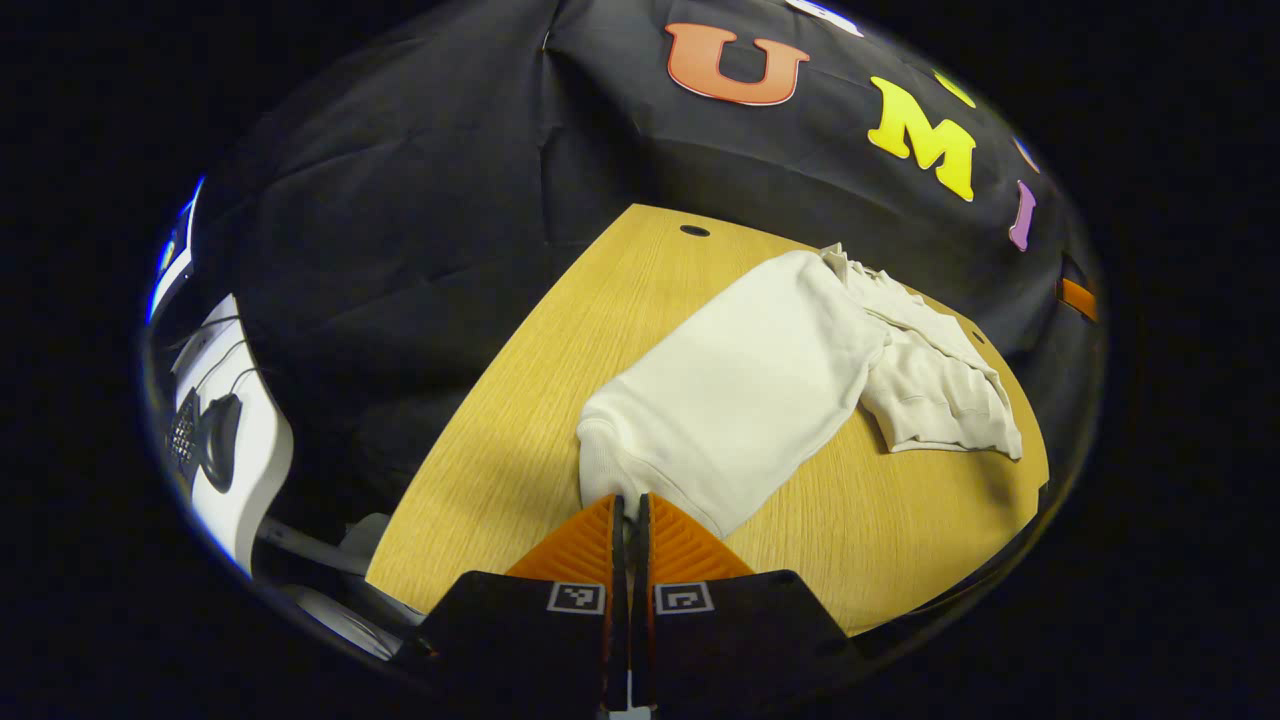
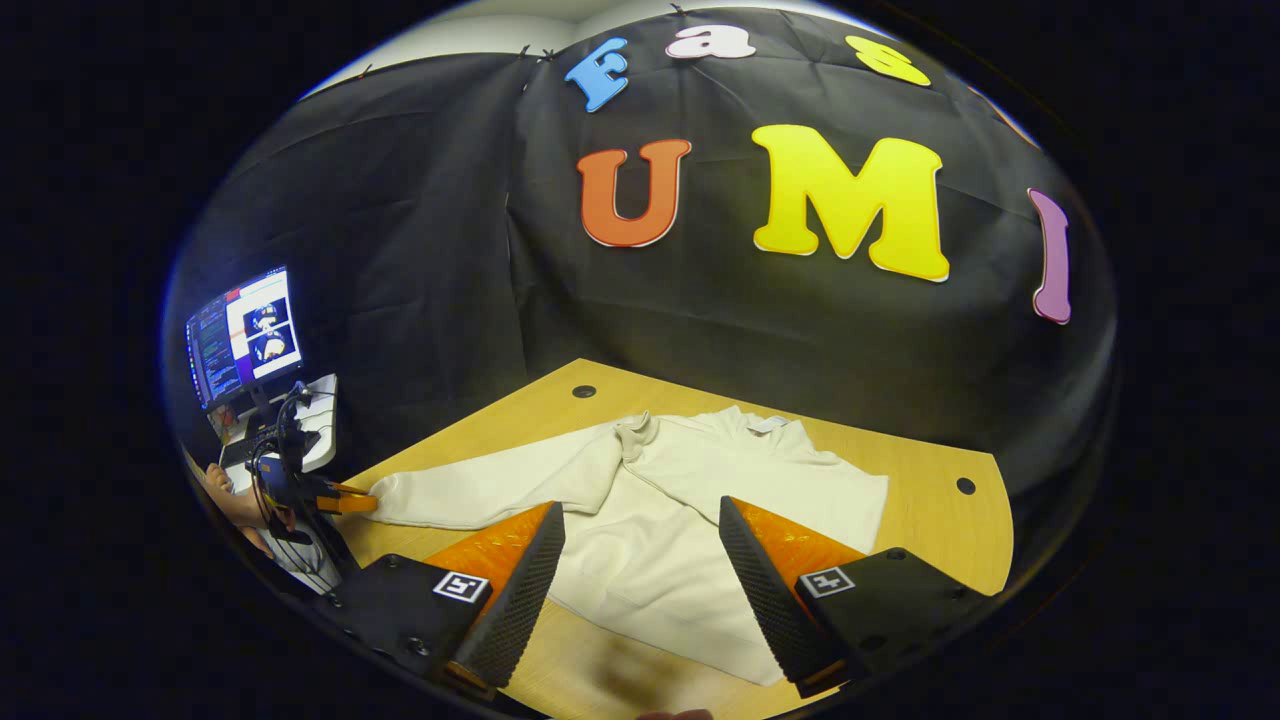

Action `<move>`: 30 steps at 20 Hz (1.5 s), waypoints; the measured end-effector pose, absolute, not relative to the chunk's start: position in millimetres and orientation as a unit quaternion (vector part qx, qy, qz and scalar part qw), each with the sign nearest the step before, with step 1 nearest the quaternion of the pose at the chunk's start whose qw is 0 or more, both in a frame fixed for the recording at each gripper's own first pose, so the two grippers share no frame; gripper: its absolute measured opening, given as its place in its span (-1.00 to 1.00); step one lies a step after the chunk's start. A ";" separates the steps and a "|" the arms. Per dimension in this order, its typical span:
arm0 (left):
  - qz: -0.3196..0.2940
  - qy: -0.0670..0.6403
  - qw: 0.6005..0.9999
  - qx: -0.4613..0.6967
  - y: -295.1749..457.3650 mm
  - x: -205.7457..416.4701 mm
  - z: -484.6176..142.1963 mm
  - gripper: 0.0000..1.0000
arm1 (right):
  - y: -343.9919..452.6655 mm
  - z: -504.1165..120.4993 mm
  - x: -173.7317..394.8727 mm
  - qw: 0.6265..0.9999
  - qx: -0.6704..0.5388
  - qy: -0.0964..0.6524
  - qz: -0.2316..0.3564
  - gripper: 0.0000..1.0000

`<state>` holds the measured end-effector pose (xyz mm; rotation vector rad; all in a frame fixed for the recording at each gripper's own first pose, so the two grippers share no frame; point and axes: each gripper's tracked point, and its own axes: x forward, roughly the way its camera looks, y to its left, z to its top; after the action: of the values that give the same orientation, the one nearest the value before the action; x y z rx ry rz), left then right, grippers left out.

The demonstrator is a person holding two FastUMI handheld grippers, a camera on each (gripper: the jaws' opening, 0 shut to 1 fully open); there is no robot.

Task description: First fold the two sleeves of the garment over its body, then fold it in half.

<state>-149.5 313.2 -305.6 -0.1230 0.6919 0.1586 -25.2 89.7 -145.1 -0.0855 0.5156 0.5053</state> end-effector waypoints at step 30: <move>-0.260 0.138 0.955 0.049 -37.1 174.9 -2.0 -0.94 | -181.3 -62.2 -43.1 0.985 0.081 0.150 0.012 0.92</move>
<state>174.9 -37.1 -2.0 0.1001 0.2794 -0.5270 -43.1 -181.3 -62.2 0.1625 0.3010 0.0249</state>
